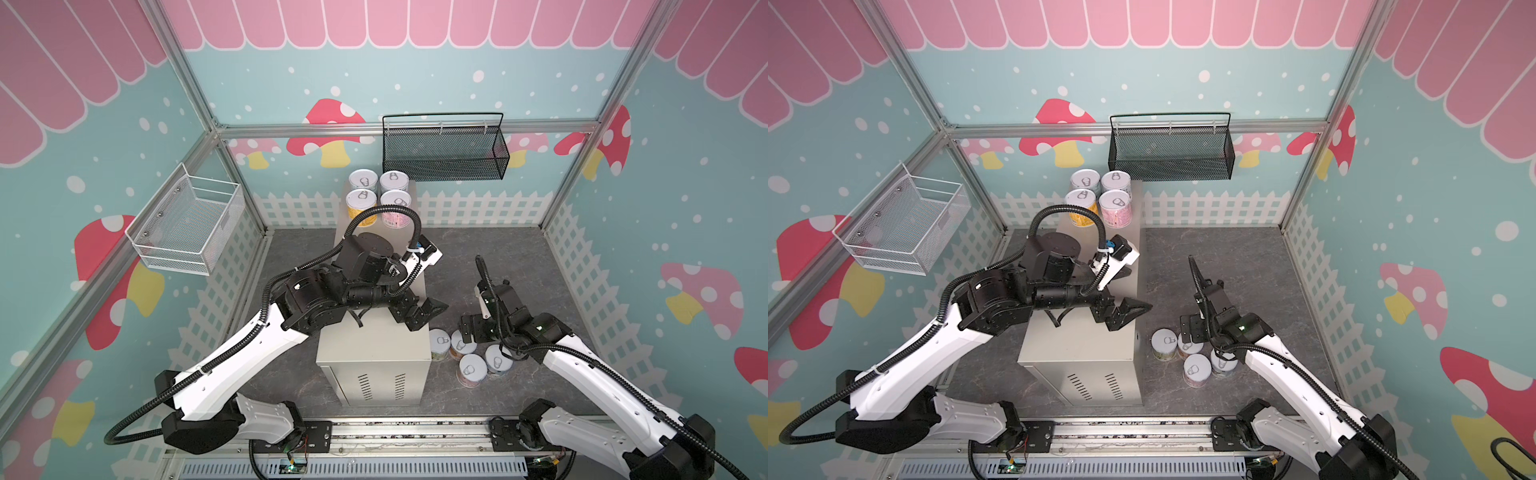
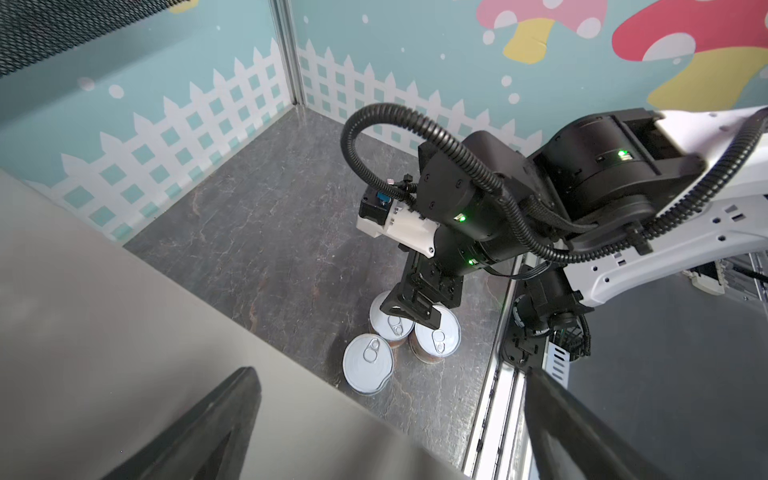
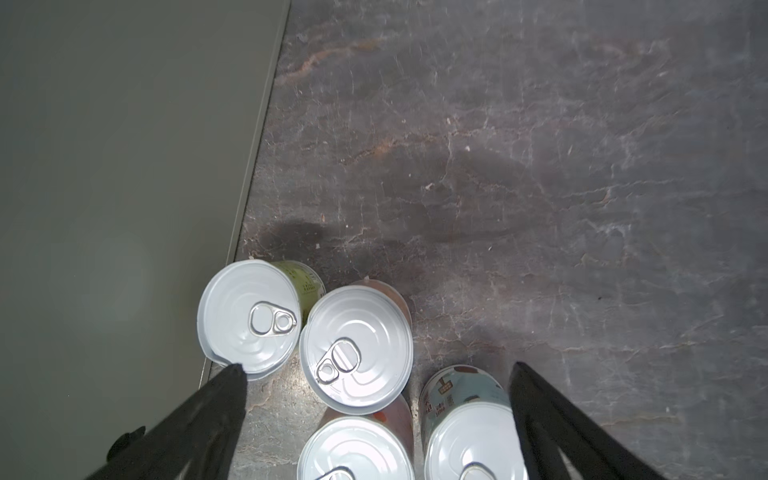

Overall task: Place and organize the canned foods onto the counter
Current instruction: 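Lower the right gripper over the cans on the floor beside the cabinet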

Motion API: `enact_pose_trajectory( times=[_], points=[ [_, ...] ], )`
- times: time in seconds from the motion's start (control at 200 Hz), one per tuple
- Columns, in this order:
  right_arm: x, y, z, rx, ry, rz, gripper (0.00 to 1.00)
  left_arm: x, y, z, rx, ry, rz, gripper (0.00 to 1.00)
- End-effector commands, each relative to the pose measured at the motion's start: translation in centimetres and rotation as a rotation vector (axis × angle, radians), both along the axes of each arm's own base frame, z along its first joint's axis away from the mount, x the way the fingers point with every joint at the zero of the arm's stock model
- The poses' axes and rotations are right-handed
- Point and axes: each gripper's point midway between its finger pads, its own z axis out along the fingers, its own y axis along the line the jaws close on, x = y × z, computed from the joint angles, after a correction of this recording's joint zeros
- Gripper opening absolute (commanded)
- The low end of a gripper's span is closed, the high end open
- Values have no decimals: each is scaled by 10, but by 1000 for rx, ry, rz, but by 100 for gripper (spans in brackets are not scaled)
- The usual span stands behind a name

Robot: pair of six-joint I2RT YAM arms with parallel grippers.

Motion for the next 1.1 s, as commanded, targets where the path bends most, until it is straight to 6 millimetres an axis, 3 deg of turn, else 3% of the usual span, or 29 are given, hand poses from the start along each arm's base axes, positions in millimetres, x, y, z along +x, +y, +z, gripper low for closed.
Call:
enact_pose_trajectory(
  times=[0.0,0.19,0.38,0.735,0.805,0.886,1.096],
  points=[
    [-8,7,-10,63,31,3,99,-6,-1,2,22,-4,3,99],
    [-12,7,-15,64,51,-30,99,-4,-4,4,7,-17,13,99],
    [-28,7,-43,72,118,-63,100,-2,-1,10,-45,-44,37,99],
    [-34,16,-57,28,127,-55,99,2,-3,9,-58,-66,50,99],
    [-34,17,-60,30,121,-65,96,3,-3,11,-58,-78,51,99],
    [-33,20,-61,60,105,-69,85,5,-2,11,-51,-89,55,99],
    [-30,18,-68,66,84,-100,80,7,-4,12,-45,-101,51,99]
  ],
)
